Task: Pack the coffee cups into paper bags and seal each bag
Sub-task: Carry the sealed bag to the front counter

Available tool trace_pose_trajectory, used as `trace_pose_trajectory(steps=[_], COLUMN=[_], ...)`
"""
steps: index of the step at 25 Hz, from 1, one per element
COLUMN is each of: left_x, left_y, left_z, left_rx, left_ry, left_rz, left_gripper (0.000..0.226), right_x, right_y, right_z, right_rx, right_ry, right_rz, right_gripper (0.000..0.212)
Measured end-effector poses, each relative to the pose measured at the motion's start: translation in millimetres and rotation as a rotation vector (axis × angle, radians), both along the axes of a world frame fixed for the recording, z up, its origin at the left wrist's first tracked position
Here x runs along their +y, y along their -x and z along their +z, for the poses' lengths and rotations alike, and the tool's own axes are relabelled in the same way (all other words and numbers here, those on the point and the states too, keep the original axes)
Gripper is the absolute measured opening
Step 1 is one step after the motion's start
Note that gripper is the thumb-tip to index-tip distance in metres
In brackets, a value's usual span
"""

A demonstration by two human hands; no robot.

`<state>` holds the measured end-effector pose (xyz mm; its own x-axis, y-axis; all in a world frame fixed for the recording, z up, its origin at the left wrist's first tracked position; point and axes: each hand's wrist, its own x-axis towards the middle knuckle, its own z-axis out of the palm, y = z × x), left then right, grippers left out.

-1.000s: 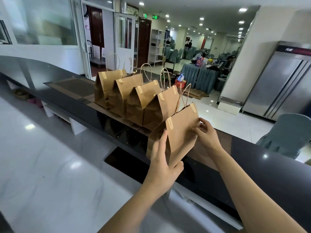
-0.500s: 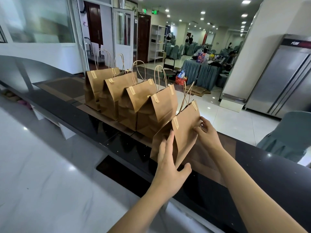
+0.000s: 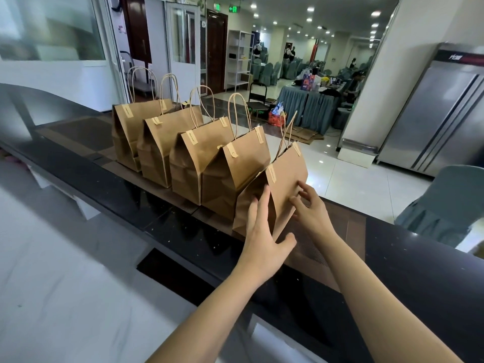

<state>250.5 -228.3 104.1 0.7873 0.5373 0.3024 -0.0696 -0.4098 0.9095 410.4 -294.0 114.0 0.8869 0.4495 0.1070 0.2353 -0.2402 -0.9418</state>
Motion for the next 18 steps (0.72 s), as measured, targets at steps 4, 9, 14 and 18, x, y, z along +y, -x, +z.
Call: trace_pose_trajectory(steps=[4, 9, 14, 18], left_x=[4.7, 10.0, 14.8, 17.8], left_y=[-10.4, -19.7, -24.2, -20.1], left_z=[-1.6, -4.5, -4.4, -4.5], left_rx=[-0.003, 0.0, 0.011, 0.013], left_ry=[0.016, 0.019, 0.014, 0.022], left_rz=[-0.008, 0.0, 0.005, 0.007], left_gripper=[0.105, 0.105, 0.105, 0.107], right_x=[4.1, 8.2, 12.3, 10.1], right_y=[-6.4, -13.7, -15.2, -13.5], right_z=[-1.5, -0.6, 0.8, 2.9], right_rx=[0.004, -0.002, 0.001, 0.009], right_ry=[0.022, 0.047, 0.058, 0.055], right_rz=[-0.005, -0.002, 0.006, -0.005], right_gripper=[0.052, 0.054, 0.054, 0.057])
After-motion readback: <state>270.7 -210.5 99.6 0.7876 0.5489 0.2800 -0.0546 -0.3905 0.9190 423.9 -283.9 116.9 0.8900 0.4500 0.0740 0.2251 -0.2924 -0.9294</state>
